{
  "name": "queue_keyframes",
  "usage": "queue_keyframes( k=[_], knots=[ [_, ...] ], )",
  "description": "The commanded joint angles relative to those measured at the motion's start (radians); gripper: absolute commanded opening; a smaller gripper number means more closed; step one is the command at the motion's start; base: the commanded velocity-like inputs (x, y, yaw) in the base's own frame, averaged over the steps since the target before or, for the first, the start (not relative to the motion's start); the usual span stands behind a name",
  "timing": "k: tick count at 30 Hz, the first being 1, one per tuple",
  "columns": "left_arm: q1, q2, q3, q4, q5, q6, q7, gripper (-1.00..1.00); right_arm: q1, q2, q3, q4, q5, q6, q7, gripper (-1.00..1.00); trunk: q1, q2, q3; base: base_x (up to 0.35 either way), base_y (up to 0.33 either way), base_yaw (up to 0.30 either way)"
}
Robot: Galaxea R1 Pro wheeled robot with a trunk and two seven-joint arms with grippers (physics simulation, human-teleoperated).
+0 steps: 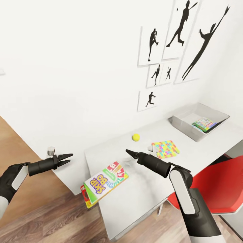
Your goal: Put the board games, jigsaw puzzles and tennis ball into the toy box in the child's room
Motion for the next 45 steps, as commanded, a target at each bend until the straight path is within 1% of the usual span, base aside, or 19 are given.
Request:
queue_keyframes(
  k=[1, 11, 19, 28, 45],
  knots=[
    [-0.001, 0.000, 0.000, 0.000, 0.003, 0.006, -0.001, 1.00, -0.001, 0.000, -0.001, -0.001, 0.002, 0.005, 0.003, 1.00, 0.001, -0.002, -0.001, 0.019, -0.146, 0.139],
    [-0.001, -0.001, -0.001, 0.000, 0.005, 0.008, -0.002, 1.00, -0.001, 0.000, -0.001, -0.001, 0.002, 0.004, 0.010, 1.00, 0.001, -0.002, 0.012, 0.006, -0.047, 0.084],
    [-0.001, 0.000, 0.000, 0.000, 0.005, 0.008, -0.004, 1.00, -0.001, 0.001, 0.000, 0.000, 0.002, 0.004, 0.008, 1.00, 0.001, -0.002, 0.025, 0.000, -0.004, 0.008],
    [-0.001, 0.000, -0.001, 0.000, 0.005, 0.008, -0.025, 1.00, -0.001, 0.001, 0.000, 0.001, 0.002, 0.004, 0.011, 1.00, 0.001, -0.002, 0.040, 0.000, 0.000, 0.001],
    [-0.001, -0.001, -0.002, 0.000, 0.005, 0.007, -0.030, 1.00, -0.001, 0.002, 0.000, 0.001, 0.004, 0.003, 0.012, 1.00, 0.001, -0.002, 0.068, 0.000, 0.000, 0.000]
  ],
)
